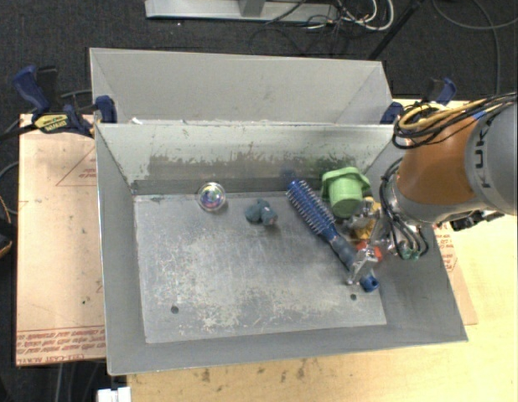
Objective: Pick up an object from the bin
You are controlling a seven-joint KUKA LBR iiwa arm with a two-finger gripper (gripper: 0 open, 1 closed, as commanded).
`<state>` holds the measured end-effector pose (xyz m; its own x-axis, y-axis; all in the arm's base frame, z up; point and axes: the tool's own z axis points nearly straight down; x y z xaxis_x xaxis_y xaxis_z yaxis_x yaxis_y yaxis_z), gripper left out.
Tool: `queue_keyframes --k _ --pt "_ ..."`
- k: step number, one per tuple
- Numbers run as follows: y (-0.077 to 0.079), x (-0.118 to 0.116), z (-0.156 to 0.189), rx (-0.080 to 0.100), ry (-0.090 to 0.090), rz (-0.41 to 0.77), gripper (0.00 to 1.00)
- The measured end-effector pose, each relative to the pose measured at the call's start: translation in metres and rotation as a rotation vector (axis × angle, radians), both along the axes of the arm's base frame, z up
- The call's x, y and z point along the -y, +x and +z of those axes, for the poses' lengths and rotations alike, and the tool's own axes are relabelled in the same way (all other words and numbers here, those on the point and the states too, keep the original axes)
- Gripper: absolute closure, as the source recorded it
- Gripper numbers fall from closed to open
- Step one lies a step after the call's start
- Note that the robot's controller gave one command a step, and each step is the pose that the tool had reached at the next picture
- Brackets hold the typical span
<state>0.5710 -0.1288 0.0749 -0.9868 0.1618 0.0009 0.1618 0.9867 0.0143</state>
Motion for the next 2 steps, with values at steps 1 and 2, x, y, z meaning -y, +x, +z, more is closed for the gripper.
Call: queue_keyframes --k 1,2 --pt "0.000 0.004 0.001 0.004 -0.006 -0.008 1.00" --pt "0.014 0.007 0.143 0.008 -0.016 -0.066 1.00"
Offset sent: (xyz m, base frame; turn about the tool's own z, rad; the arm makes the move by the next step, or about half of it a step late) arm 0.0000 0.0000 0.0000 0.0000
